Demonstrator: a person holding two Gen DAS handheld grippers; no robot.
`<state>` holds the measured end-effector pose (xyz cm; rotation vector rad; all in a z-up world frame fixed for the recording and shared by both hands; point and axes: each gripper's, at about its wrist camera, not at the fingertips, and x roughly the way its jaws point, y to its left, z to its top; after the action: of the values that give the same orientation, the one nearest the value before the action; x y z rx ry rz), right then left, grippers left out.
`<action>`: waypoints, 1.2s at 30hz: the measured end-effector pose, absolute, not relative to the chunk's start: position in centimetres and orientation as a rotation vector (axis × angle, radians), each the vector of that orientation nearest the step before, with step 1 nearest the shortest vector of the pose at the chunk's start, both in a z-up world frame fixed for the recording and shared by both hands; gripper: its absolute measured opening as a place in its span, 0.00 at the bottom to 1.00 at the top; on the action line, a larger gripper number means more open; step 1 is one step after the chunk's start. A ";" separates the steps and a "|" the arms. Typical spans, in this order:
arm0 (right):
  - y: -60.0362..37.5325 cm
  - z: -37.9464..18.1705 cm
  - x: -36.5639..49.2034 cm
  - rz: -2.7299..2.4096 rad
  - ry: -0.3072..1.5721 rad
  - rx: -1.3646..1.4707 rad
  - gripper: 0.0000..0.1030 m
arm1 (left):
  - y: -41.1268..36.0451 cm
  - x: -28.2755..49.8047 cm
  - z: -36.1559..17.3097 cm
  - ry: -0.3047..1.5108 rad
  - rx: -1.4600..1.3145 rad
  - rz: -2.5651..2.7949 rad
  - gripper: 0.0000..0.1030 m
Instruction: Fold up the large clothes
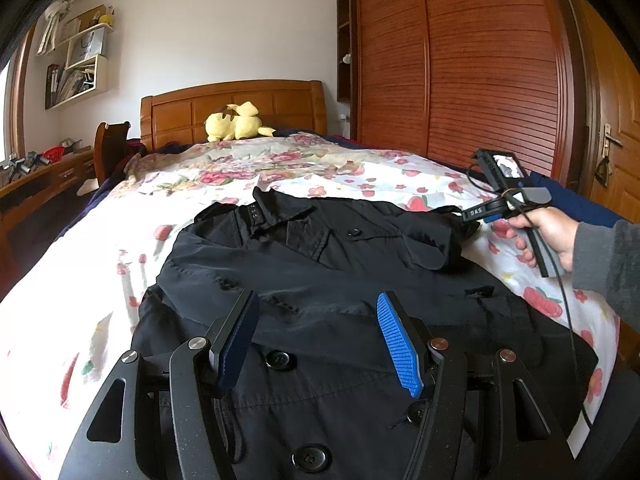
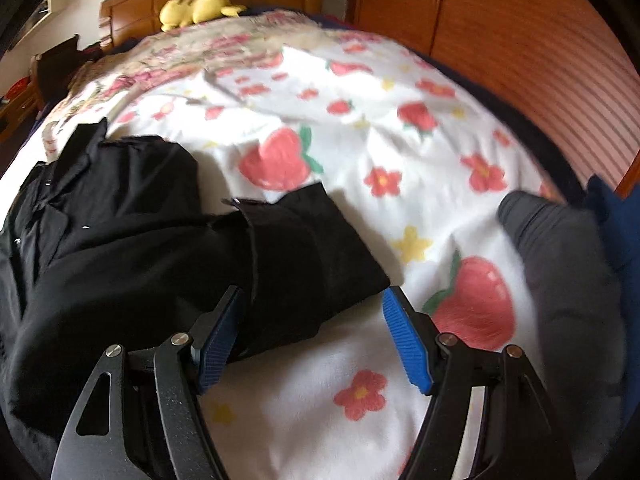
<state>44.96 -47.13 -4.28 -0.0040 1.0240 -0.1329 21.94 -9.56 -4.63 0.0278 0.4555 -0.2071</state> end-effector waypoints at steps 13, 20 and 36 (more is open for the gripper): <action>-45.8 -5.4 45.1 -0.078 1.045 -0.088 0.16 | -9.8 21.9 -4.7 0.458 0.038 -0.210 0.61; -42.7 1.1 42.3 -0.002 0.869 -0.152 0.14 | -9.8 21.8 -4.7 0.450 0.043 -0.210 0.61; -29.6 11.9 32.7 0.343 0.598 -0.248 0.14 | -7.7 18.7 -4.0 0.445 0.061 -0.146 0.61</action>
<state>32.68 -29.57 11.86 -0.2477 0.5982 0.3432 18.68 -7.68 -4.01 0.0611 0.4453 -0.1460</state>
